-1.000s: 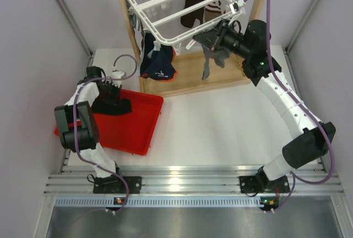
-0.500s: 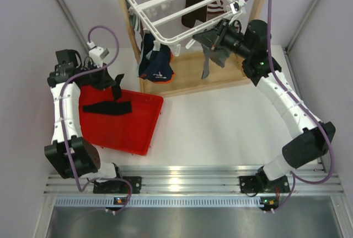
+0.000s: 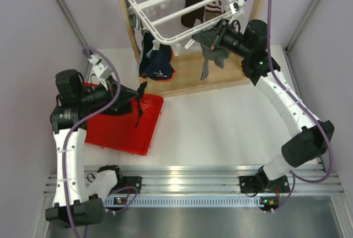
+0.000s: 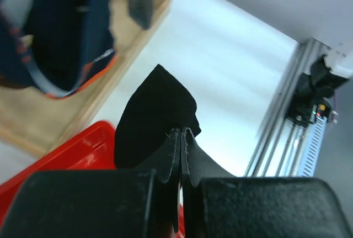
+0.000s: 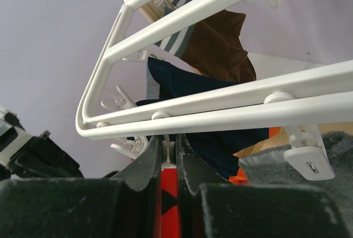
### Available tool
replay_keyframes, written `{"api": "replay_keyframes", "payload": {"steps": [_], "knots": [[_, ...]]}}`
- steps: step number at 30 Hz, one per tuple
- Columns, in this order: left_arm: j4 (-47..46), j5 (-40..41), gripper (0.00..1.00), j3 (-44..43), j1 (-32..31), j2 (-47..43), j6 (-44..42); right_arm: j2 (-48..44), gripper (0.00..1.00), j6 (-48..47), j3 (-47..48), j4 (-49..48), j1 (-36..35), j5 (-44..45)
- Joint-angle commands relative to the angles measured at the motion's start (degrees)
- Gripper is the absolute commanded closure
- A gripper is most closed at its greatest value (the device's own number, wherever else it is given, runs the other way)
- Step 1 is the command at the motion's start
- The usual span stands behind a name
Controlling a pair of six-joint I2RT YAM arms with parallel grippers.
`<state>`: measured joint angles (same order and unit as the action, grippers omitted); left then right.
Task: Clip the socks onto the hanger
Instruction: Pick up the sock from the bin, then clamp the sock onto the hanger.
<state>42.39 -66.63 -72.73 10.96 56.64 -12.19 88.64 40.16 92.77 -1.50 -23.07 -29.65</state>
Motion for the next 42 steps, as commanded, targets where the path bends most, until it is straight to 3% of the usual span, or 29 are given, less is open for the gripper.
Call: {"api": "replay_keyframes", "payload": {"steps": [1, 5, 7, 13, 17, 22, 27, 42], "knots": [[-14.5, 1.2, 1.0, 3.7, -8.1, -1.8, 7.2, 1.4, 1.0, 1.2, 2.8, -2.1, 1.0, 1.3], [-27.5, 14.2, 1.0, 6.7, -23.7, -0.8, 15.0, 2.1, 1.0, 3.0, 3.6, -1.4, 1.1, 1.1], [-35.1, 21.3, 1.0, 7.4, -27.5, 0.6, 17.1, 2.1, 1.0, 4.0, 3.7, -1.3, 1.1, 1.2], [-47.3, 49.7, 1.0, 8.1, -44.9, 4.5, 14.9, 1.7, 1.0, 5.7, 4.4, 1.3, 1.0, 2.6], [-54.9, 61.1, 1.0, 11.2, -51.7, 6.3, 8.1, 1.0, 1.0, 6.7, 4.1, 2.9, 1.0, 3.7], [-62.9, 73.5, 1.0, 11.9, -55.0, 9.1, 7.4, 0.0, 1.0, 7.4, 2.9, 4.0, 1.1, 5.1], [-65.3, 78.1, 1.0, 12.2, -55.3, 11.3, 9.0, -0.7, 1.0, 8.4, 2.7, 4.3, 1.1, 5.8], [-68.3, 76.7, 1.0, 9.6, -55.3, 13.8, 7.6, -0.9, 1.0, 9.7, 2.0, 3.7, 1.2, 5.1]]}}
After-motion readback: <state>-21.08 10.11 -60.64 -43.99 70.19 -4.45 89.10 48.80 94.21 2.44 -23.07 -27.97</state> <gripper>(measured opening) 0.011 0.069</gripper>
